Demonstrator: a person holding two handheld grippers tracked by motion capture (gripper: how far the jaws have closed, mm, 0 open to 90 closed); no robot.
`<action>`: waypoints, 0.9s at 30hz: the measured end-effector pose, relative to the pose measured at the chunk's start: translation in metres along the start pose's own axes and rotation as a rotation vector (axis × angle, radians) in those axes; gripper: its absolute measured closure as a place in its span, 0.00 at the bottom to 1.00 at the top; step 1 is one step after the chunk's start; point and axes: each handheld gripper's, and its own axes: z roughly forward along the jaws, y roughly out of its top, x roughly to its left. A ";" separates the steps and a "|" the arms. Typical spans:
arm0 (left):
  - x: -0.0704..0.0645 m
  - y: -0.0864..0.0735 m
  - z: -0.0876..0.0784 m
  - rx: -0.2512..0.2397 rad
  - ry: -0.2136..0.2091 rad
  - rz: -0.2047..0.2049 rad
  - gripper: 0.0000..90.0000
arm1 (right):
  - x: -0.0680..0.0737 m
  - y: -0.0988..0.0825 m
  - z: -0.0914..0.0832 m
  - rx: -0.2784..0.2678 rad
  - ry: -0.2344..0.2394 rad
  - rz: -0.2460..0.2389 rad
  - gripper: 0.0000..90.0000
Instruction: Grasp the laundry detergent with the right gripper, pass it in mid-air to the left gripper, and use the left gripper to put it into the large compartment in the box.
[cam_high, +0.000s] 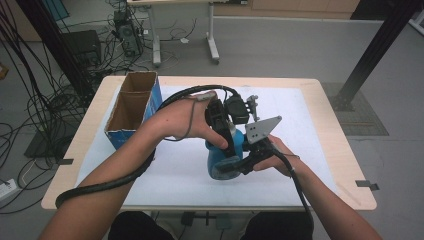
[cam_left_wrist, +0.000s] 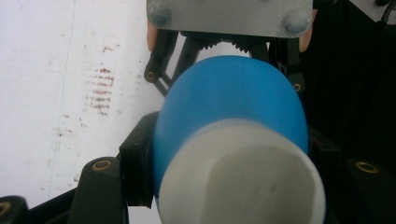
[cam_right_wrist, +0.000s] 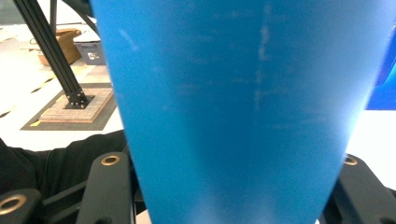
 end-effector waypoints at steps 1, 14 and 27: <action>0.000 0.000 0.000 -0.001 0.000 0.003 0.41 | 0.000 0.000 0.000 -0.002 0.003 0.001 0.48; 0.000 -0.001 0.001 0.014 -0.003 0.005 0.41 | 0.000 -0.001 0.002 0.005 0.005 -0.002 0.48; 0.000 -0.002 0.002 0.011 0.001 -0.008 0.41 | -0.001 -0.001 0.003 0.005 0.007 -0.003 0.48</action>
